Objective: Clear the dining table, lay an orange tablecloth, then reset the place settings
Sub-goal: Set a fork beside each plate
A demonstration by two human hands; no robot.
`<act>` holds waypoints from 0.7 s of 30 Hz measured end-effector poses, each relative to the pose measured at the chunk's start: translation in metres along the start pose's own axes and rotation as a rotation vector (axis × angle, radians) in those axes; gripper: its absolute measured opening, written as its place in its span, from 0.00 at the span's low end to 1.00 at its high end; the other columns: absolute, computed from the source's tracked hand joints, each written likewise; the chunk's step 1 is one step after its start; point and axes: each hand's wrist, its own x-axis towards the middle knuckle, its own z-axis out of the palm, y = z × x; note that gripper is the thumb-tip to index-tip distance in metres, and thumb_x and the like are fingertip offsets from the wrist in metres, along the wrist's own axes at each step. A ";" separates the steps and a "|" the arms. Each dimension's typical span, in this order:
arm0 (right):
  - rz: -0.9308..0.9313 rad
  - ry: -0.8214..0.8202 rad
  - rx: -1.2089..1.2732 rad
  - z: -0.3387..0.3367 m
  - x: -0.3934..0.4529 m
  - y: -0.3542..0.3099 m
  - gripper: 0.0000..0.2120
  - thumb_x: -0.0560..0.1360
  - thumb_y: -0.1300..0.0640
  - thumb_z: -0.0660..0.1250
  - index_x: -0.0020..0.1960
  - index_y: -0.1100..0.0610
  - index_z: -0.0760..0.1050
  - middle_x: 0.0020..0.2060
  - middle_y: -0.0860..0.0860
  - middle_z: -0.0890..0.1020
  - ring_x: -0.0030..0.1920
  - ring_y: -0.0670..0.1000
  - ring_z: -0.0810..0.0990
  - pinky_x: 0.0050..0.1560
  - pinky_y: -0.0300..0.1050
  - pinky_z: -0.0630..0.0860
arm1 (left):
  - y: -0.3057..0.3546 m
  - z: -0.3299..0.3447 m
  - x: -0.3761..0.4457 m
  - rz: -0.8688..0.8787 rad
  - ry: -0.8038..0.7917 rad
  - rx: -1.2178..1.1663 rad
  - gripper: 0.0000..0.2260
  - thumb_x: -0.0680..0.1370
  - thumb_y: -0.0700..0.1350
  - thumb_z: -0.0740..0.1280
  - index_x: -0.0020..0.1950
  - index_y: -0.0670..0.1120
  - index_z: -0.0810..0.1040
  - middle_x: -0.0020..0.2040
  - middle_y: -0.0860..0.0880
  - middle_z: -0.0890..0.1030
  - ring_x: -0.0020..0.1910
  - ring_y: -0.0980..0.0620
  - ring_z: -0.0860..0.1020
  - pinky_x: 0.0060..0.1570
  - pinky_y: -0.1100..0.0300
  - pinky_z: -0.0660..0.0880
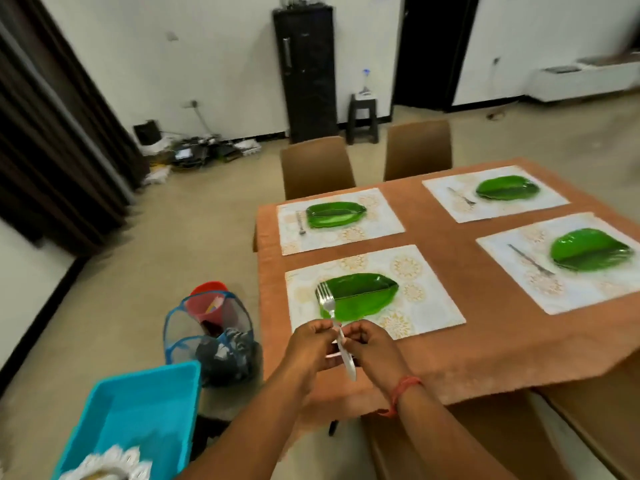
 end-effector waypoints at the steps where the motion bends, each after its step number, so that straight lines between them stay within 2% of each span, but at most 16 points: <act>1: 0.012 0.033 -0.009 -0.001 0.004 -0.001 0.04 0.77 0.64 0.67 0.51 0.59 0.78 0.48 0.56 0.83 0.51 0.56 0.83 0.55 0.58 0.80 | 0.003 0.002 0.010 -0.008 -0.020 0.017 0.07 0.81 0.35 0.65 0.57 0.39 0.79 0.48 0.41 0.86 0.41 0.44 0.86 0.36 0.55 0.81; 4: 0.024 0.171 -0.004 -0.007 0.017 -0.008 0.04 0.75 0.64 0.68 0.50 0.58 0.76 0.44 0.57 0.82 0.47 0.57 0.82 0.50 0.56 0.79 | 0.022 0.012 0.036 -0.030 -0.137 0.063 0.06 0.81 0.35 0.63 0.55 0.39 0.78 0.46 0.40 0.84 0.40 0.44 0.84 0.39 0.52 0.83; 7: 0.041 0.287 -0.006 -0.004 0.032 -0.025 0.03 0.76 0.64 0.68 0.48 0.58 0.76 0.37 0.56 0.81 0.34 0.52 0.78 0.32 0.45 0.74 | 0.042 0.007 0.058 -0.071 -0.284 0.102 0.05 0.81 0.36 0.64 0.54 0.42 0.79 0.46 0.42 0.85 0.40 0.46 0.85 0.44 0.53 0.83; 9: 0.060 0.362 -0.001 -0.002 0.039 -0.029 0.03 0.77 0.65 0.66 0.48 0.58 0.76 0.34 0.56 0.81 0.30 0.49 0.75 0.28 0.42 0.71 | 0.054 0.001 0.071 -0.099 -0.365 0.121 0.05 0.82 0.38 0.65 0.56 0.42 0.79 0.49 0.42 0.86 0.43 0.46 0.85 0.47 0.53 0.82; 11: 0.078 0.413 0.006 0.000 0.047 -0.028 0.04 0.77 0.66 0.65 0.49 0.60 0.76 0.33 0.57 0.80 0.29 0.50 0.74 0.28 0.41 0.70 | 0.058 -0.003 0.089 -0.118 -0.390 0.138 0.07 0.82 0.39 0.65 0.59 0.41 0.79 0.52 0.42 0.86 0.47 0.45 0.85 0.49 0.53 0.82; 16: 0.102 0.468 -0.021 -0.001 0.072 -0.020 0.03 0.76 0.66 0.66 0.48 0.59 0.76 0.33 0.57 0.80 0.28 0.52 0.75 0.29 0.45 0.72 | 0.056 0.000 0.116 -0.151 -0.458 0.134 0.06 0.82 0.39 0.66 0.58 0.42 0.80 0.50 0.44 0.87 0.47 0.47 0.86 0.50 0.52 0.83; 21: 0.124 0.393 -0.076 0.001 0.125 -0.007 0.02 0.77 0.63 0.67 0.47 0.58 0.76 0.39 0.59 0.81 0.32 0.54 0.78 0.32 0.48 0.75 | 0.062 -0.003 0.160 -0.177 -0.349 0.153 0.06 0.81 0.40 0.67 0.57 0.44 0.80 0.51 0.44 0.86 0.47 0.47 0.86 0.51 0.53 0.82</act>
